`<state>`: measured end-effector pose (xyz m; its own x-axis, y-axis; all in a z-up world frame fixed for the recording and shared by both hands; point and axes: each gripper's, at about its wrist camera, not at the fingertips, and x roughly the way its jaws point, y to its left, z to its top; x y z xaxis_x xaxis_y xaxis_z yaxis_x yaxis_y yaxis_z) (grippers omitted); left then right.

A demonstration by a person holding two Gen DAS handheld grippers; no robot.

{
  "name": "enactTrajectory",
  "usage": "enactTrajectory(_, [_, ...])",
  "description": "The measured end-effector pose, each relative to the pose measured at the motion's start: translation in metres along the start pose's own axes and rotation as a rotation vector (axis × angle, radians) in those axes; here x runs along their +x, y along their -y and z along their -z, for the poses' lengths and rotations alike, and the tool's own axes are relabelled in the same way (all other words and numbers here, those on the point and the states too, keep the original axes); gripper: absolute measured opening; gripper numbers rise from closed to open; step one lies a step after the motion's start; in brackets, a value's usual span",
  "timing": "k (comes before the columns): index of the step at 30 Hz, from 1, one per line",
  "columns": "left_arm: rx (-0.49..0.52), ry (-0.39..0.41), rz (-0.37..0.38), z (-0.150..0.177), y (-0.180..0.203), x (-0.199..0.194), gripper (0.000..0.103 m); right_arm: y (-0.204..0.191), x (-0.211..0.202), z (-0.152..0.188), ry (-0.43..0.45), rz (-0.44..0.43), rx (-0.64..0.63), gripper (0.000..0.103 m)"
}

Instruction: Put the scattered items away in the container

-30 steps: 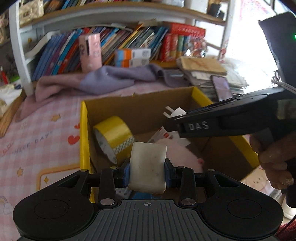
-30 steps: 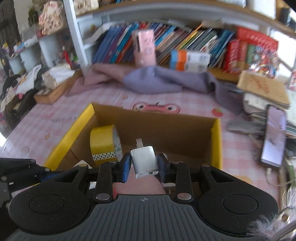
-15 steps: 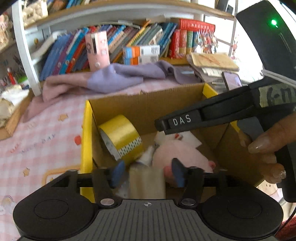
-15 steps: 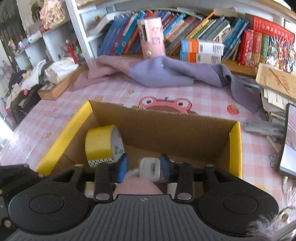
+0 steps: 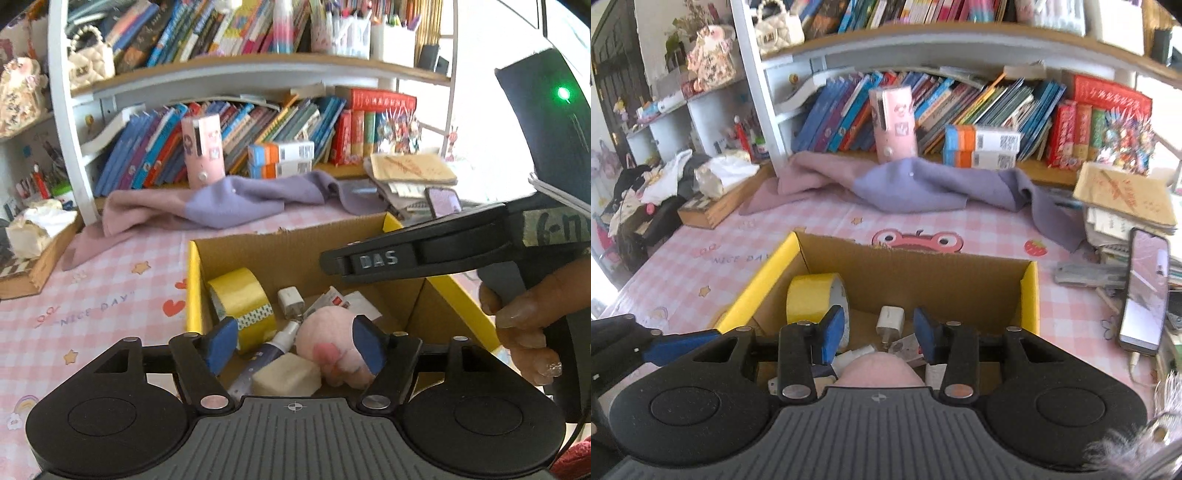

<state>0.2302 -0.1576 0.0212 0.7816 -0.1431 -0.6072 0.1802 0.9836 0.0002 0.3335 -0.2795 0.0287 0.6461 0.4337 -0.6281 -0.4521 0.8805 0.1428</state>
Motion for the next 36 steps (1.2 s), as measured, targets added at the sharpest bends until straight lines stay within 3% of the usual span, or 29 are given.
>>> enactTrajectory(8, [-0.016, 0.078, -0.007, 0.016, -0.017, -0.051, 0.075, -0.021, -0.047, 0.016, 0.072, 0.063, 0.020, 0.040])
enactTrajectory(18, [-0.079, 0.120, -0.019, 0.055, -0.050, -0.105, 0.083, -0.073, -0.102, 0.054, 0.149, 0.157, 0.032, 0.041])
enactTrajectory(36, [-0.102, 0.119, -0.141, 0.140, -0.095, -0.180, 0.095, -0.179, -0.152, 0.155, 0.128, 0.230, 0.005, 0.048])
